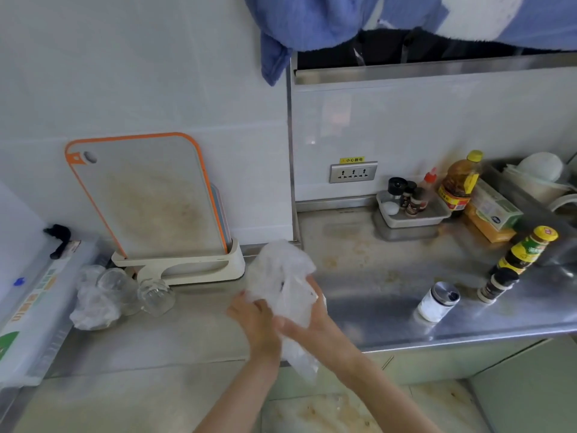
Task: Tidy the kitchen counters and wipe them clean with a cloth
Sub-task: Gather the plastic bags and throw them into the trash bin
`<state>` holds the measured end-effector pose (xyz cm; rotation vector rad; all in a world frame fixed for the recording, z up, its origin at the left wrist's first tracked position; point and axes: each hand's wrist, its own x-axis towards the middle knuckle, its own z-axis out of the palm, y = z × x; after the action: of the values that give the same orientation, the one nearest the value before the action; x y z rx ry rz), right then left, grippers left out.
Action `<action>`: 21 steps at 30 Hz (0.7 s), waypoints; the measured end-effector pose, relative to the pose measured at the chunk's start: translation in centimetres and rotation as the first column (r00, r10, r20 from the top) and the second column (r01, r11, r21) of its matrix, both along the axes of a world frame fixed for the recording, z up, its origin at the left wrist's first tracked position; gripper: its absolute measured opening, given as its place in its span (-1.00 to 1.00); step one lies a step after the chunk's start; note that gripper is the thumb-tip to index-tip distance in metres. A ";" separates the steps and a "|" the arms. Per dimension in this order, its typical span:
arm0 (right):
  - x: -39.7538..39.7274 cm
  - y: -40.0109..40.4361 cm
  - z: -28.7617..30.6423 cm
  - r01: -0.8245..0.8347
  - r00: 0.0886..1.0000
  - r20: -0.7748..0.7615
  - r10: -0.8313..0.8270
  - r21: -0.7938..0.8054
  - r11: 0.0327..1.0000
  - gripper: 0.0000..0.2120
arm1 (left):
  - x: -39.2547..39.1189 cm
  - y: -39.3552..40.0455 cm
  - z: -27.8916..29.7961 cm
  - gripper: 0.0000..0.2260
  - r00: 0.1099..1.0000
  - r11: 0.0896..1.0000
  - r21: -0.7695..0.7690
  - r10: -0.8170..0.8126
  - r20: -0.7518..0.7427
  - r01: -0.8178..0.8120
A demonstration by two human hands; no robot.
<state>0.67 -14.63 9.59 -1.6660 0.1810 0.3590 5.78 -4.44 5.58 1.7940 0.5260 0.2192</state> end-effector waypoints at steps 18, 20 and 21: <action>-0.9 -10.8 -12.1 0.378 0.899 0.128 -0.418 -0.710 0.594 -0.80 | 4.6 -0.8 -10.0 0.09 0.526 0.398 0.345 -0.612 -0.590 0.850; -0.3 -10.2 -12.8 0.386 0.892 0.123 -0.435 -0.709 0.590 -0.78 | 5.1 -2.1 -11.0 0.03 0.512 0.359 0.365 -0.604 -0.610 0.859; -0.2 -10.0 -13.1 0.391 0.889 0.120 -0.443 -0.704 0.594 -0.79 | 5.3 -2.5 -11.4 -0.02 0.513 0.331 0.393 -0.606 -0.609 0.858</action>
<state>0.48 -24.62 -3.50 -2.3059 0.8507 -0.0459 11.05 -6.93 -5.87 2.6266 -0.2837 -0.7128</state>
